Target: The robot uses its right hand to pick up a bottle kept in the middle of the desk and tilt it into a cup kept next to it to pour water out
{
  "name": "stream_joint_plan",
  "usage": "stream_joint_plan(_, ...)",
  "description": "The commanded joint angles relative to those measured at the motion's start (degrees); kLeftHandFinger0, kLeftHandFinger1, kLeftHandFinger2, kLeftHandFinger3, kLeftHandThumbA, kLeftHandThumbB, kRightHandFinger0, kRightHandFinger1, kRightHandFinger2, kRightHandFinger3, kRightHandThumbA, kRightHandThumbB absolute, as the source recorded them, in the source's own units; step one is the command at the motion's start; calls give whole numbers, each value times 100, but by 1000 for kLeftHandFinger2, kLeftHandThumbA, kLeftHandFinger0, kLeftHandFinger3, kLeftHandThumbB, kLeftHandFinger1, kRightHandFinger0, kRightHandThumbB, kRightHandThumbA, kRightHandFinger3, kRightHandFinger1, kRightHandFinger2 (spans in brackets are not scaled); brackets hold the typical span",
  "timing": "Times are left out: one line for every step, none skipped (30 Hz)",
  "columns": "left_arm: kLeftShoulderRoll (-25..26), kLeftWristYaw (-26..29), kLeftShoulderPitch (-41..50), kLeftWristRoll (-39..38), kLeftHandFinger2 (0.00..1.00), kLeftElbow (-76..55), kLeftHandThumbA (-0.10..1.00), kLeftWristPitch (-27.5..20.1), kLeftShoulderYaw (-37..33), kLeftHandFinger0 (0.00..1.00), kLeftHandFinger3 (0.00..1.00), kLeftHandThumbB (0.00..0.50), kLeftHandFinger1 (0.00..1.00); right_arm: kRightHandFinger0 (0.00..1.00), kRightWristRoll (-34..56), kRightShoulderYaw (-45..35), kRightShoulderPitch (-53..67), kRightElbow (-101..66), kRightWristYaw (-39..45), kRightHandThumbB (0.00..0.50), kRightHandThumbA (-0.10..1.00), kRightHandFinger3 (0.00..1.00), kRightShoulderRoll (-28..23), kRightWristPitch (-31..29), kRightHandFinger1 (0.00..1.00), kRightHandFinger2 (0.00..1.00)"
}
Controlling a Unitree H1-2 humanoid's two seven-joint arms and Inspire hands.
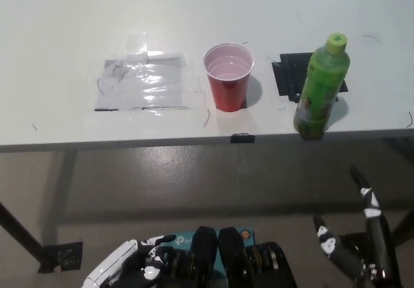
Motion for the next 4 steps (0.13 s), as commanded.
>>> stream_joint_plan(9,2,5,-23,934,-47,1000,-140,89,797,1000,500,932,1000,1049,4,67,-566,890,225,619,1000,8,633,1000,1000)
stream_joint_plan(7,11,6,-15,933,-77,1000,-89,89,796,1000,500,931,1000,1206,0,46,-501,1034,226,617,1000,-59,614,1000,1000)
stream_joint_plan(11,7,4,-10,934,-81,1000,-80,86,796,1000,500,931,1000,1317,10,11,-419,1213,203,595,1000,-169,562,1000,1000)
stream_joint_plan(11,7,4,-10,934,-81,1000,-80,86,796,1000,500,931,1000,1317,10,11,-419,1213,203,595,1000,-169,562,1000,1000)
